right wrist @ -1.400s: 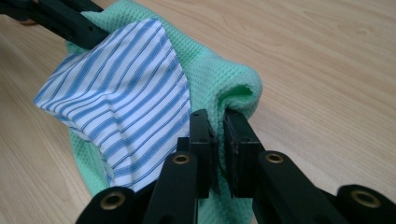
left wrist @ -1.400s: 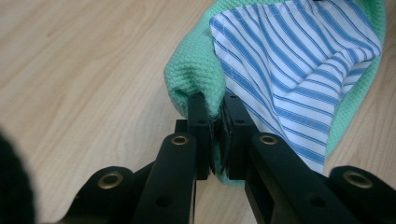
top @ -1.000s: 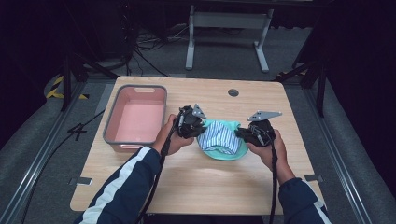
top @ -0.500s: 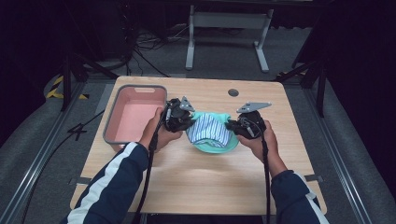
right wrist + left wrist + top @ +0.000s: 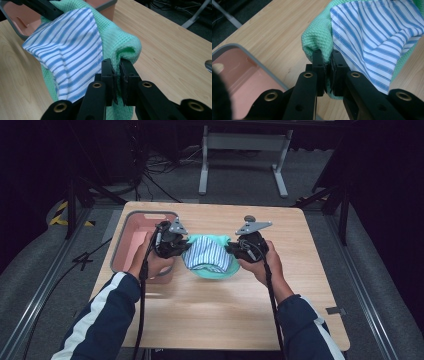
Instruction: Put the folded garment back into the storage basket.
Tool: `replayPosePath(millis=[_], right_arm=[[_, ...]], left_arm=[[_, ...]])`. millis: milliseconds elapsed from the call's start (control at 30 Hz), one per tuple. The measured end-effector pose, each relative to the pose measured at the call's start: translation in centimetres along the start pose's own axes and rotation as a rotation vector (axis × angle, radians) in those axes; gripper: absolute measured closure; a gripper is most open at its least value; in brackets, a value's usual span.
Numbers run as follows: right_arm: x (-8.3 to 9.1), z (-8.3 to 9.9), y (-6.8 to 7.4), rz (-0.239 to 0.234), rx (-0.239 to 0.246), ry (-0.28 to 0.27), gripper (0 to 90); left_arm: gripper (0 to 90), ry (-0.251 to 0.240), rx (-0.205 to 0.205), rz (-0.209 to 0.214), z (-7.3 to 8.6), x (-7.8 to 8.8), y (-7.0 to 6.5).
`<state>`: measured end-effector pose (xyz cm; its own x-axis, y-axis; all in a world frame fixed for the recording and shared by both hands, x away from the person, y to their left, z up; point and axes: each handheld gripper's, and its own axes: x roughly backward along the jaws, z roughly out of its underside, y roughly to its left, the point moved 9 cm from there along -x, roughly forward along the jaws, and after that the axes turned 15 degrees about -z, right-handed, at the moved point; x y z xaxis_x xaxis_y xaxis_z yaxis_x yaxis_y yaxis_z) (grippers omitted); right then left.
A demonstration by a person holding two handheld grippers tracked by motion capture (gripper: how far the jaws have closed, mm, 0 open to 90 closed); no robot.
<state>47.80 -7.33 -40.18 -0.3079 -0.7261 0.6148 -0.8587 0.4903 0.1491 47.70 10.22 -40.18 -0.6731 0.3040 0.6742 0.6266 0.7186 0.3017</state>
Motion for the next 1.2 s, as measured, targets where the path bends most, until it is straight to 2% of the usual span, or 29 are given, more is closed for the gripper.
replayPosePath(millis=[167,200,333,467,533,667,733,767,800,967,1200], right_arm=[[-1.0,-1.1,0.6,-0.013,0.02,0.003,82.6],[-1.5,-1.7,1.0,-0.021,0.031,0.006,82.6],[-2.6,-3.0,1.9,-0.044,0.055,0.008,82.6],[-3.6,-4.6,2.6,-0.068,0.074,0.0,82.6],[-3.9,-5.0,2.8,-0.071,0.077,0.002,82.6],[-5.8,-6.4,4.0,-0.101,0.095,0.007,82.6],[-6.5,-7.1,4.4,-0.111,0.103,0.009,82.6],[-7.1,-7.5,4.7,-0.117,0.103,0.01,82.6],[-7.5,-7.7,4.9,-0.117,0.11,0.013,82.6],[-9.6,-8.5,5.7,-0.147,0.12,0.026,82.6],[-11.3,-9.7,5.9,-0.171,0.113,0.022,82.5]], left_arm=[[84.0,0.003,0.006,-0.021,0.8,0.9,1.1],[84.0,0.007,0.019,-0.03,1.3,1.2,1.6],[84.0,0.017,0.027,-0.041,2.2,1.8,2.5],[84.0,0.023,0.047,-0.075,3.3,3.3,4.2],[84.0,0.022,0.053,-0.084,3.5,3.6,4.6],[84.0,0.036,0.068,-0.117,4.9,4.6,6.3],[83.9,0.043,0.089,-0.13,5.5,5.0,7.0],[84.0,0.043,0.089,-0.13,5.5,5.0,7.0],[83.9,0.049,0.099,-0.148,6.1,5.2,7.6],[84.0,0.065,0.127,-0.168,7.5,5.5,9.0],[83.9,0.08,0.148,-0.193,8.4,5.7,10.3]])
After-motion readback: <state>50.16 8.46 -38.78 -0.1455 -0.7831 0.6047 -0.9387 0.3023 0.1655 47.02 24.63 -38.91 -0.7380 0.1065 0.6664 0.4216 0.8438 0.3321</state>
